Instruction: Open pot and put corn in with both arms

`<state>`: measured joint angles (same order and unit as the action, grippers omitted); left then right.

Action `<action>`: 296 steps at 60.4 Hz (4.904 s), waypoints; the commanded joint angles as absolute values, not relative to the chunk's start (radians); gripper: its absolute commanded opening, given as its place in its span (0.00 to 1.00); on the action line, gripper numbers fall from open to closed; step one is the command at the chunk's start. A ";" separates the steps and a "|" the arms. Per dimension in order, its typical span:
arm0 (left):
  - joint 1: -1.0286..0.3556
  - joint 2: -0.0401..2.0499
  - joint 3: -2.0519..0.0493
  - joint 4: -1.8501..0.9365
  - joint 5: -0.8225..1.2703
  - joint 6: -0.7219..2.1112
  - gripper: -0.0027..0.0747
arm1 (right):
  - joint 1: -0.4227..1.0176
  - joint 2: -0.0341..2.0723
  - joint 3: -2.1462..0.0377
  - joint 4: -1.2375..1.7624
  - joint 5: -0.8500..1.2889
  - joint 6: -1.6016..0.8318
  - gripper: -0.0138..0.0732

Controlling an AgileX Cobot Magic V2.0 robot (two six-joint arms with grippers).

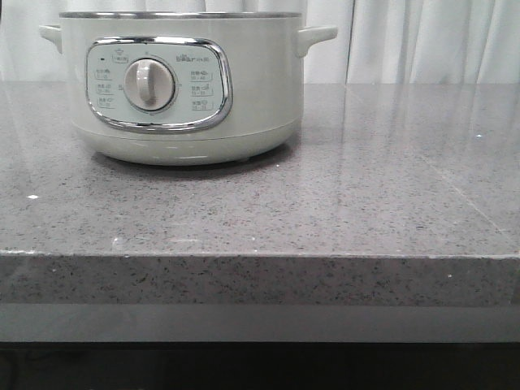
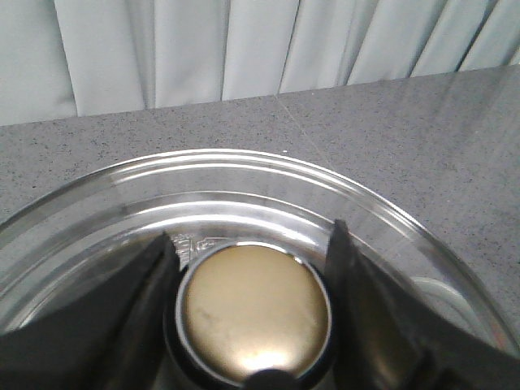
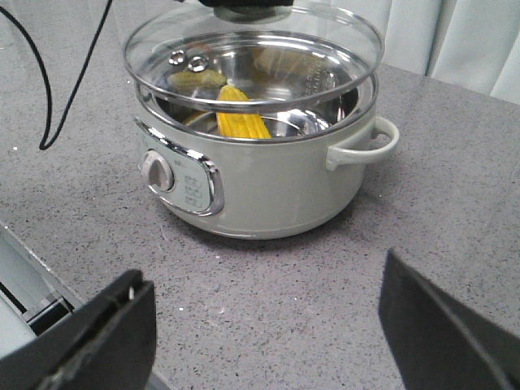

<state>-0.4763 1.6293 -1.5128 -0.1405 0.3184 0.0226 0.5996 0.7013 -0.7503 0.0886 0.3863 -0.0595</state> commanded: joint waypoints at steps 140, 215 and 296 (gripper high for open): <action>-0.481 0.814 -0.895 -0.046 0.468 0.024 0.74 | 0.595 0.697 -0.777 0.082 0.303 -0.061 0.83; -0.481 0.680 -0.772 -0.046 0.411 0.024 0.01 | 0.595 0.697 -0.777 0.082 0.306 -0.061 0.02; -0.050 -0.022 0.018 -0.115 -0.062 0.024 0.01 | 0.595 0.697 -0.777 0.082 0.309 -0.061 0.02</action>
<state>-0.0502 -0.0063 0.0085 -0.1065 0.0311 0.0226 0.5996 0.6996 -0.7503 0.0886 0.3863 -0.0595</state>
